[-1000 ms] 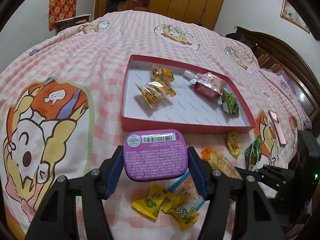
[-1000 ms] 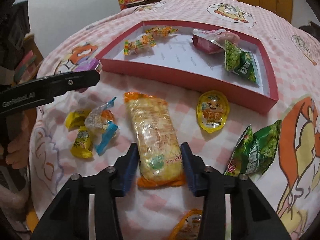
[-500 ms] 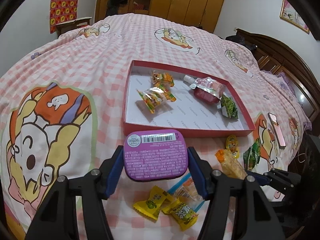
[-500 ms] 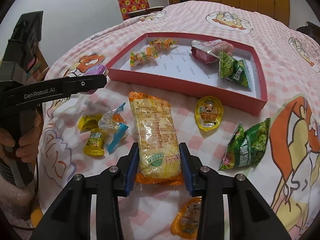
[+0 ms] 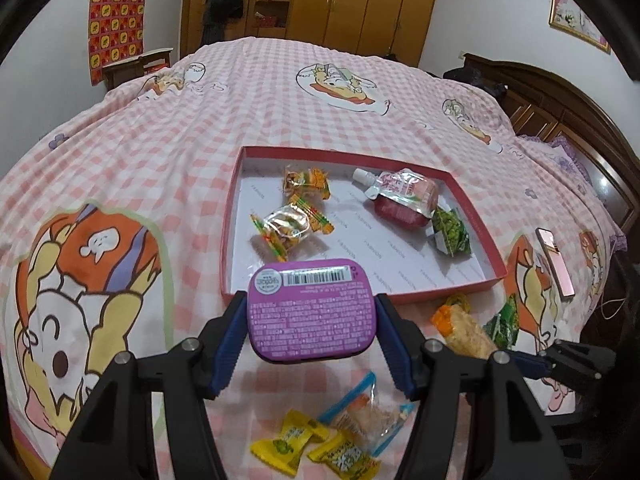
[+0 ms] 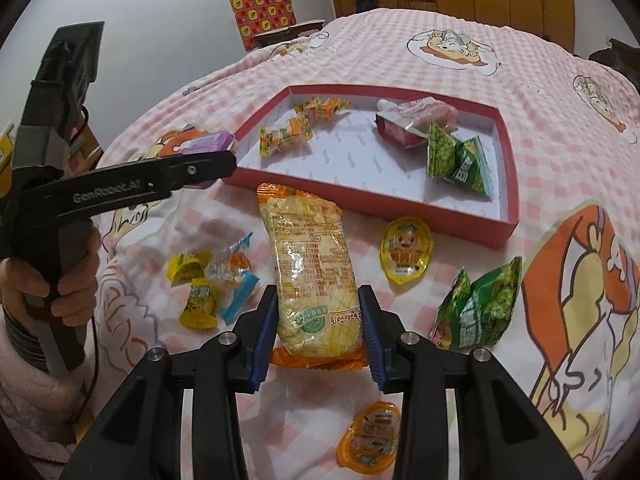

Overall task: Organize snacks
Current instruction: 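Carry the purple tin in the left tool over the box while the right tool carries the cracker bar there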

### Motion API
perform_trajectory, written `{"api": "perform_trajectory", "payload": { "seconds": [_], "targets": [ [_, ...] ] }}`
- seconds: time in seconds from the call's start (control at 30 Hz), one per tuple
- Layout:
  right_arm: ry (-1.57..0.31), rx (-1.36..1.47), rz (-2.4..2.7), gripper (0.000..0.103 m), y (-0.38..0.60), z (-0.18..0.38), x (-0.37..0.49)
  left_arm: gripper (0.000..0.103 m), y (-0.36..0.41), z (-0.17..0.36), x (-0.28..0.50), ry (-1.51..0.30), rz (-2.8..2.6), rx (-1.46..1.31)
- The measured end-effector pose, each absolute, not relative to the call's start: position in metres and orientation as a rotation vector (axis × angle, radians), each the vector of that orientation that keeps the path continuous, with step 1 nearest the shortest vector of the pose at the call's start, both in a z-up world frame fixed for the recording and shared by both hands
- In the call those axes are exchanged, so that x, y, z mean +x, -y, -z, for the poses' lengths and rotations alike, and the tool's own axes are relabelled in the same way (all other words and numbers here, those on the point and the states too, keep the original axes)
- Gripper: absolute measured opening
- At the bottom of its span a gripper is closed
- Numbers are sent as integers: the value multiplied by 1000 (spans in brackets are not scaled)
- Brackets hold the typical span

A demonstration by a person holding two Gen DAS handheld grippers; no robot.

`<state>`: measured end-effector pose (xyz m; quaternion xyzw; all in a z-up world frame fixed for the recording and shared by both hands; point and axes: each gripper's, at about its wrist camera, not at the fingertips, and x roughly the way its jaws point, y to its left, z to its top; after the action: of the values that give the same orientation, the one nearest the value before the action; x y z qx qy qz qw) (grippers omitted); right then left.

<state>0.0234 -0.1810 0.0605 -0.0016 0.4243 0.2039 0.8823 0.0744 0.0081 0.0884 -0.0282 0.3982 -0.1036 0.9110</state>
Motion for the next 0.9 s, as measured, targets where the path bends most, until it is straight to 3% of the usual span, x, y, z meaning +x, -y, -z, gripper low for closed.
{"api": "perform_trajectory", "payload": {
  "seconds": [0.9],
  "targets": [
    [-848,37,-314,40,210,-87,86,65,13,-67,121,-850,217,18]
  ]
}}
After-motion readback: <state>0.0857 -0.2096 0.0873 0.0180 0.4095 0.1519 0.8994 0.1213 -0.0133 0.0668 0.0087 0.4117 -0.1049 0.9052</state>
